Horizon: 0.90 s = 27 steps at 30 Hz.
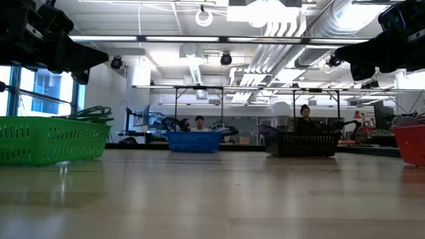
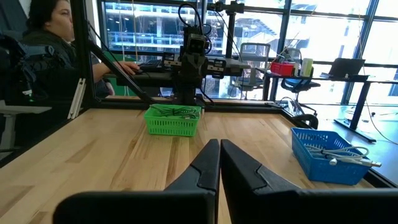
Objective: Pick & Place USB Port
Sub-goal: Return to Home Position
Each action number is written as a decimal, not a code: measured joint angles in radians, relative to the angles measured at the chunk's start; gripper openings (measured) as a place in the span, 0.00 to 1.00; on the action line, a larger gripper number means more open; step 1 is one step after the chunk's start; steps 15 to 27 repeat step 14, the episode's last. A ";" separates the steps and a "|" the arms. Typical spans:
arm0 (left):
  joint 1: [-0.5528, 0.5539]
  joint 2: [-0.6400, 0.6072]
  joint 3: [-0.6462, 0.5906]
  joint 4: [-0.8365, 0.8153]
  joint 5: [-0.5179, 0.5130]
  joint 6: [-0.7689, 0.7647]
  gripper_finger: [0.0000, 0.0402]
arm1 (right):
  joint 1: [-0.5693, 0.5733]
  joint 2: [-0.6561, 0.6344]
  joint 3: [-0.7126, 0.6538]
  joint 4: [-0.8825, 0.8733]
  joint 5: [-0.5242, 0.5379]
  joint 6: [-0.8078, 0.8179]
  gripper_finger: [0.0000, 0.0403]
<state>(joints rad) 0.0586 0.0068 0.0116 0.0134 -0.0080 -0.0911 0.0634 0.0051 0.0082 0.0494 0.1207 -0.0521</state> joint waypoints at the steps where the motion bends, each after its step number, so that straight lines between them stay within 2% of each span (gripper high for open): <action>1: 0.000 0.000 0.000 0.000 0.000 0.000 0.00 | 0.000 0.000 0.000 0.000 0.000 0.000 0.01; 27: 0.000 0.000 0.000 0.000 0.000 0.000 0.00 | 0.000 0.000 0.000 0.000 0.000 0.000 0.02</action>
